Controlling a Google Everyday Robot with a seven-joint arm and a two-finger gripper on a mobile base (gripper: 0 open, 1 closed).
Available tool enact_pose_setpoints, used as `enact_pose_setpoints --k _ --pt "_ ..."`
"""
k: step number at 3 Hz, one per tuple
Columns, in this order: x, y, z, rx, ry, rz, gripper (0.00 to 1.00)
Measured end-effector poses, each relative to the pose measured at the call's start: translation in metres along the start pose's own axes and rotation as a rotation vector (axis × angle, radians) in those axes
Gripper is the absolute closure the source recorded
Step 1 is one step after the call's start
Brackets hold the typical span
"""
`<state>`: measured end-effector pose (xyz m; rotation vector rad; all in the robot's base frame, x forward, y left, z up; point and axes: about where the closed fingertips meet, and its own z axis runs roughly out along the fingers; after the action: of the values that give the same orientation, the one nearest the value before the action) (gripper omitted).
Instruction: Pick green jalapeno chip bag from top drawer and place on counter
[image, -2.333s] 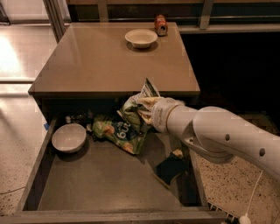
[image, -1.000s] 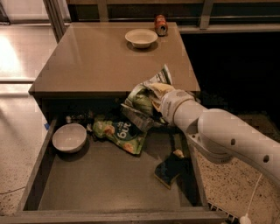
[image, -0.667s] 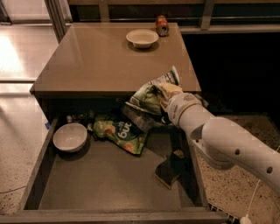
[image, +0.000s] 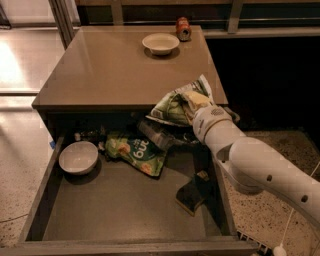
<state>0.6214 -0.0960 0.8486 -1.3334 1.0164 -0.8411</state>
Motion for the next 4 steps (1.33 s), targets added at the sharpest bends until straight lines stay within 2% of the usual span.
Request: enact_pose_setpoints --k 1,2,3,4 --pt "0.006 -0.014 -0.003 -0.03 -0.016 0.02 1.0" --pt "0.007 -0.046 -0.009 -0.039 -0.07 0.036 1.0" --pt "0.004 -0.092 -0.026 -0.027 -0.133 0.014 1.0" --pt "0.004 -0.092 -0.026 -0.027 -0.133 0.014 1.0"
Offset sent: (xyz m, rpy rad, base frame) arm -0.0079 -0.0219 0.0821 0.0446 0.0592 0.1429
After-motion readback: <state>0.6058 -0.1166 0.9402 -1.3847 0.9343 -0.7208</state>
